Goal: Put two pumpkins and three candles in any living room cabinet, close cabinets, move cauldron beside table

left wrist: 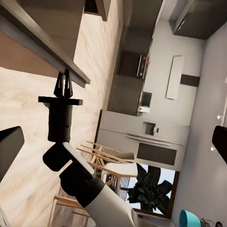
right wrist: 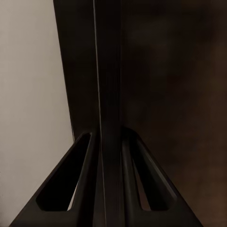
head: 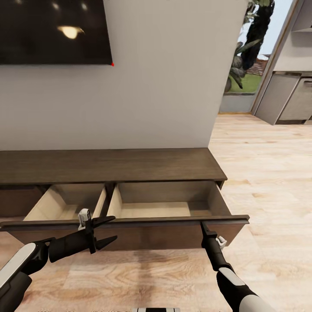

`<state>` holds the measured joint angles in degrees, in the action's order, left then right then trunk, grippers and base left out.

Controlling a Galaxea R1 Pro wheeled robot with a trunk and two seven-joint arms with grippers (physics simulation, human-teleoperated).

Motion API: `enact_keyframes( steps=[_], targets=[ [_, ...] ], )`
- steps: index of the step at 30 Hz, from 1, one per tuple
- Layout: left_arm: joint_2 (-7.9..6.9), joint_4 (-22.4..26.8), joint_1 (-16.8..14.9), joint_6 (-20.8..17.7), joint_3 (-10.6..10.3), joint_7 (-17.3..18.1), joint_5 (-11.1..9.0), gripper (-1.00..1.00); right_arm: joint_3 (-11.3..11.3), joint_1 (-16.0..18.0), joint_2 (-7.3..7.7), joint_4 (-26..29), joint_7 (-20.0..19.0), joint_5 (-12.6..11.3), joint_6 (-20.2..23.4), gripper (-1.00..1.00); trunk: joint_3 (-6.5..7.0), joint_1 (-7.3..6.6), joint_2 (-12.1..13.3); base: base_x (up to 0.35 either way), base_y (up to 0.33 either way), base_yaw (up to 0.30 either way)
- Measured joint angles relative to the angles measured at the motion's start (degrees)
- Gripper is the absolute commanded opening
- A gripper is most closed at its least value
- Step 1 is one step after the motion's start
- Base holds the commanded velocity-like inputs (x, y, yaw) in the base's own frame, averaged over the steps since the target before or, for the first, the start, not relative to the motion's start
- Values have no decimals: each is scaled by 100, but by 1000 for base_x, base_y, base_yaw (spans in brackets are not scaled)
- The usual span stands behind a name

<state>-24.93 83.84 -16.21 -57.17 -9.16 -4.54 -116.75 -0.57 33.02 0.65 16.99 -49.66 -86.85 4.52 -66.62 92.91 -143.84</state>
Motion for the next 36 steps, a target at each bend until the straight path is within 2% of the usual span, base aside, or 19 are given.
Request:
enact_keyframes(
  steps=[27,28,29,36],
  targets=[
    [0,0,0,1,0,0,0,100,5,-2,0,2,0,0,0,-100,0,-1,0,-40,0,0],
    [0,1,0,1,0,0,0,100,5,-2,0,3,0,-1,0,100,0,-1,0,-1,0,0],
    [0,-1,-1,1,-1,0,0,100,-84,0,-5,9,-45,35,23,100,0,-1,-1,0,0,0],
    [0,-1,-1,1,-1,0,1,100,-86,0,-6,9,-48,31,30,100,0,-1,-1,0,0,0]
  ],
)
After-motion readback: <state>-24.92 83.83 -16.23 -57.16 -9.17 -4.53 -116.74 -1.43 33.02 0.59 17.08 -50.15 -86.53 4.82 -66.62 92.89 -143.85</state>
